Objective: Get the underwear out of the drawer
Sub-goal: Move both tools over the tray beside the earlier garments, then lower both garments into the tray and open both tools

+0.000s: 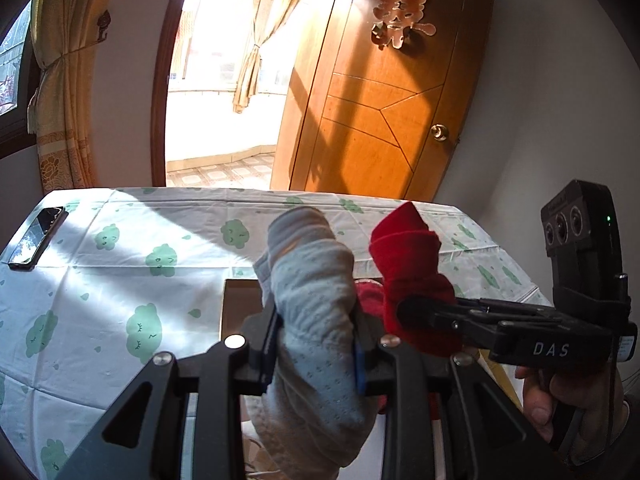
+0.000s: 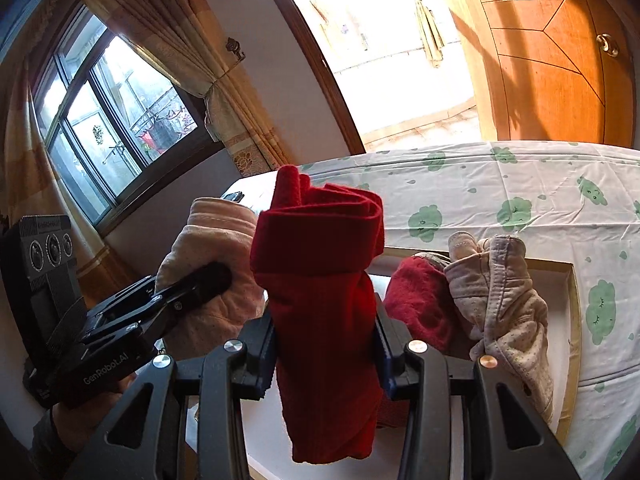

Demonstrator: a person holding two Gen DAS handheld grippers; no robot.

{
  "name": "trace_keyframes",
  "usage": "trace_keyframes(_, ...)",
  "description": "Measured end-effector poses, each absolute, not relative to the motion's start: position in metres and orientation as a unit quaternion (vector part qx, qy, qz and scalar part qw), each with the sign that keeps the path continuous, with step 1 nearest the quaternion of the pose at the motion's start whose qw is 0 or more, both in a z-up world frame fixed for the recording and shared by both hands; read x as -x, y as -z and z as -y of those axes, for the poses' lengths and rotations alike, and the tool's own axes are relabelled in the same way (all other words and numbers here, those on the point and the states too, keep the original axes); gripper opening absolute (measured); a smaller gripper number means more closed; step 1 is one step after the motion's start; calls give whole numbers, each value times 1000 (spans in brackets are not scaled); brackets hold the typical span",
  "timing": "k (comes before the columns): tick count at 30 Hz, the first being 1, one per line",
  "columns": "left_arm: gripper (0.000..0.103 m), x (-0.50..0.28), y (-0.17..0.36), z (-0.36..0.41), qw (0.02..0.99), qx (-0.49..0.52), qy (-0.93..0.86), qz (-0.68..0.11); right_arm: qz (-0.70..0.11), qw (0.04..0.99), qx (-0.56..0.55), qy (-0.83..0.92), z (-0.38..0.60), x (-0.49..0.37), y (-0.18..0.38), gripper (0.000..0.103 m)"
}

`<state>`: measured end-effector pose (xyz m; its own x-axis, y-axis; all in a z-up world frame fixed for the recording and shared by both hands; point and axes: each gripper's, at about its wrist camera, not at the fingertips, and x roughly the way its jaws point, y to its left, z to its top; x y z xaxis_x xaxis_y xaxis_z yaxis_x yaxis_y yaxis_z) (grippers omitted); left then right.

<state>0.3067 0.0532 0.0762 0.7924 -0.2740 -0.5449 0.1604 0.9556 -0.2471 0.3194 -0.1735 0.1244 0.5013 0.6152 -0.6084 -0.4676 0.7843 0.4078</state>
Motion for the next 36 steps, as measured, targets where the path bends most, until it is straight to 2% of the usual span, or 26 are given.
trace_keyframes(12, 28, -361, -42, -68, 918, 147, 95, -356, -440, 846, -106, -282, 143, -366, -97, 43)
trace_keyframes(26, 28, -388, -19, -65, 907, 131, 85, -391, -450, 848, -113, -256, 133, -395, -76, 45)
trace_keyframes(28, 33, -388, -18, -66, 907, 132, 84, -392, -445, 854, -99, -253, 130, -394, -76, 45)
trace_keyframes(30, 41, -388, -16, -69, 905, 133, 80, -395, -442, 855, -98, -252, 132, -393, -77, 47)
trace_keyframes(34, 49, -384, -15, -72, 905, 142, 77, -395, -439, 856, -89, -256, 137, -388, -77, 61)
trace_keyframes(36, 51, -380, -14, -72, 904, 146, 77, -395, -438, 855, -88, -262, 138, -384, -79, 64)
